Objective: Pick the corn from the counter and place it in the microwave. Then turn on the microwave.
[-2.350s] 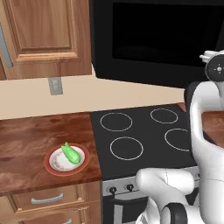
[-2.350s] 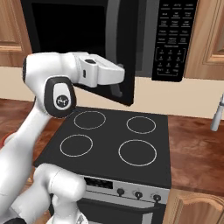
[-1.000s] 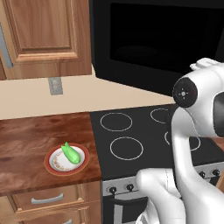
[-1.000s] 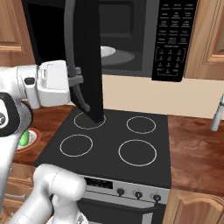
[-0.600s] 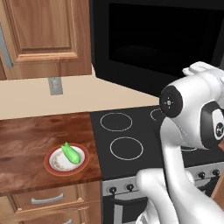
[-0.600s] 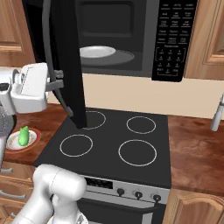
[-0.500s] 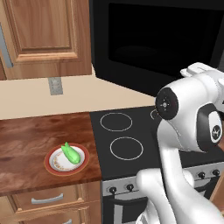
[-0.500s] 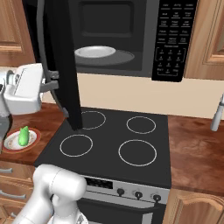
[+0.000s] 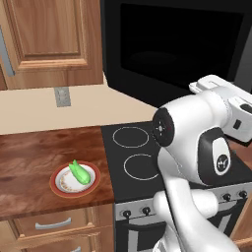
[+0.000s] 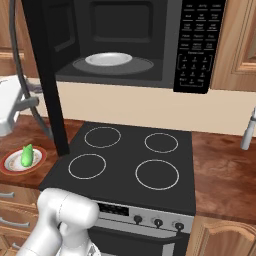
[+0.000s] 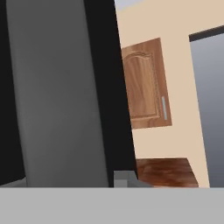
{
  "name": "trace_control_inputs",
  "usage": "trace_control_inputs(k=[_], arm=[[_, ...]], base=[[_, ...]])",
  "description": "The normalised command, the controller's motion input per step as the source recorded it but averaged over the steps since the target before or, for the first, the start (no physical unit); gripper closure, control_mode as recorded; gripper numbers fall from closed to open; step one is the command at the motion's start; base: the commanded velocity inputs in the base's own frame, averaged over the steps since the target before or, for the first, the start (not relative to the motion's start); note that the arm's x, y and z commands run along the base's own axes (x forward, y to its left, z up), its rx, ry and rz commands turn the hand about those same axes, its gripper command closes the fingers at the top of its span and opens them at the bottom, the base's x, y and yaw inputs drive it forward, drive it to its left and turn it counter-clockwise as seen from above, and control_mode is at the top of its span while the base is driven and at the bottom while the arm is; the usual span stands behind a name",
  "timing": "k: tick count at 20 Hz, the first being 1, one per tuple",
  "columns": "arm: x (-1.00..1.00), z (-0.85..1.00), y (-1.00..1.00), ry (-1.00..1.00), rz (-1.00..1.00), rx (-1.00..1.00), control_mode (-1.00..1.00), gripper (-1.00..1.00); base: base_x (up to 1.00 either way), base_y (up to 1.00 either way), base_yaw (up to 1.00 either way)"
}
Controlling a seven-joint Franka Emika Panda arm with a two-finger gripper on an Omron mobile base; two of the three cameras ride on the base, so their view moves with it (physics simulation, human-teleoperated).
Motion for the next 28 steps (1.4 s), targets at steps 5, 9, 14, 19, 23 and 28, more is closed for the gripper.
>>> trace_control_inputs(k=[5,9,14,19,23,28], arm=[[-0.61,0.0,0.18,-0.02,0.0,0.0,-1.0,1.0],[-0.39,0.0,0.13,0.0,0.0,0.0,-1.0,1.0],[-0.37,0.0,0.08,0.0,0.0,0.0,-1.0,1.0],[-0.44,0.0,0.13,0.0,0.0,0.0,-1.0,1.0],[-0.45,0.0,0.14,0.0,0.0,0.0,-1.0,1.0],[-0.47,0.0,0.15,0.0,0.0,0.0,-1.0,1.0]], base=[[0.0,0.0,0.0],[0.0,0.0,0.0],[0.0,0.0,0.0],[0.0,0.0,0.0],[0.0,0.0,0.0],[0.0,0.0,0.0]])
